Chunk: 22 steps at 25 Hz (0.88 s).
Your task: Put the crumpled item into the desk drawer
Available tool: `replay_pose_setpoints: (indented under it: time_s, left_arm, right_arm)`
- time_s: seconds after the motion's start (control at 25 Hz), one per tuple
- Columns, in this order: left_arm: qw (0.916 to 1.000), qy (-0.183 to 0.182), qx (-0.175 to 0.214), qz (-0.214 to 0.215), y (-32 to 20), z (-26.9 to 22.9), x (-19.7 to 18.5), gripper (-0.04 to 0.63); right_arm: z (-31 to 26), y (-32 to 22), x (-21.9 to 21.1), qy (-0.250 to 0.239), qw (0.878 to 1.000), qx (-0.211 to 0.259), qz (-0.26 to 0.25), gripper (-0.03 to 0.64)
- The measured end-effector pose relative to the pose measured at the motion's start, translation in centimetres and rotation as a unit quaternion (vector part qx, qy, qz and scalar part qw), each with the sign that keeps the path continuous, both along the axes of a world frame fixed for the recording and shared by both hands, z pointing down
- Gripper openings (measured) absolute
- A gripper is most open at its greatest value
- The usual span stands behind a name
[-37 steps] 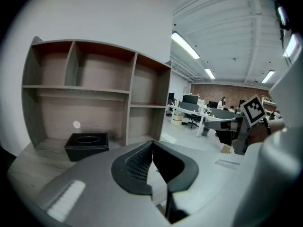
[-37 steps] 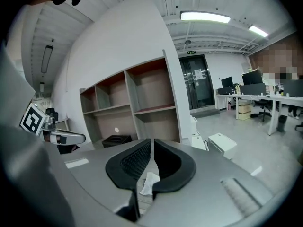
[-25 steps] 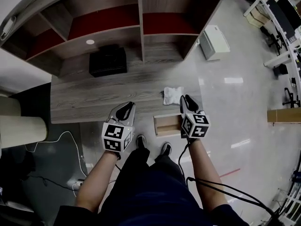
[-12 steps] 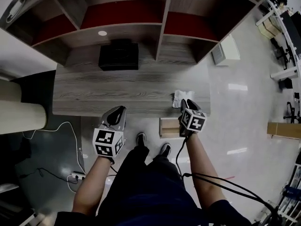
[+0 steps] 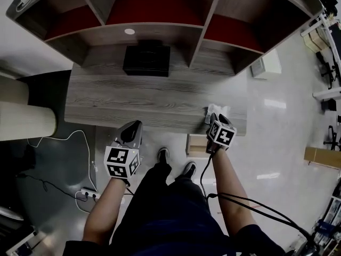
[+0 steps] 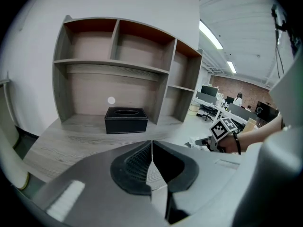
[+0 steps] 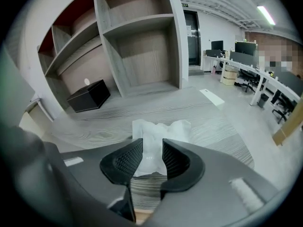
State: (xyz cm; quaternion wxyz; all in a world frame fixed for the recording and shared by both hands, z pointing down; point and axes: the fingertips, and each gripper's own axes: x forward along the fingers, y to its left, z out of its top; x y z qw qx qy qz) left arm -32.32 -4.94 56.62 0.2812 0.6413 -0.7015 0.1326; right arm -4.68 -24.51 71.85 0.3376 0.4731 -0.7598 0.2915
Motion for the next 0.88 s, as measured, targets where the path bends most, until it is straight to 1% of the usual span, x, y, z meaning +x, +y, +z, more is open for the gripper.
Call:
replay_pose_setpoints:
  time_s: [0.32,0.48,0.64,0.76,0.88]
  left_arm:
    - [0.9999,0.012,0.004,0.011,-1.2,0.0,0.9,0.005]
    - [0.9996,0.013,0.005,0.024,-2.0,0.1,1.9,0.005]
    - [0.9988,0.017,0.008,0.046,-3.0,-0.1,3.2,0.005]
    - [0.9978,0.022,0.011,0.062,-3.8,-0.2,4.2,0.005]
    - [0.9964,0.026,0.013,0.08,-4.6,-0.1,5.3,0.005]
  right_arm:
    - [0.7,0.7,0.6,0.002,1.0,-0.011,-0.01,0.124]
    - [0.4,1.4,0.6,0.001,1.0,-0.016,-0.023,0.081]
    - [0.6,2.7,1.1,-0.003,0.999,-0.025,-0.031,0.024]
    - [0.1,3.5,1.5,-0.004,0.999,-0.022,-0.037,0.014]
    - [-0.9,4.4,1.8,-0.011,0.999,-0.009,-0.045,0.012]
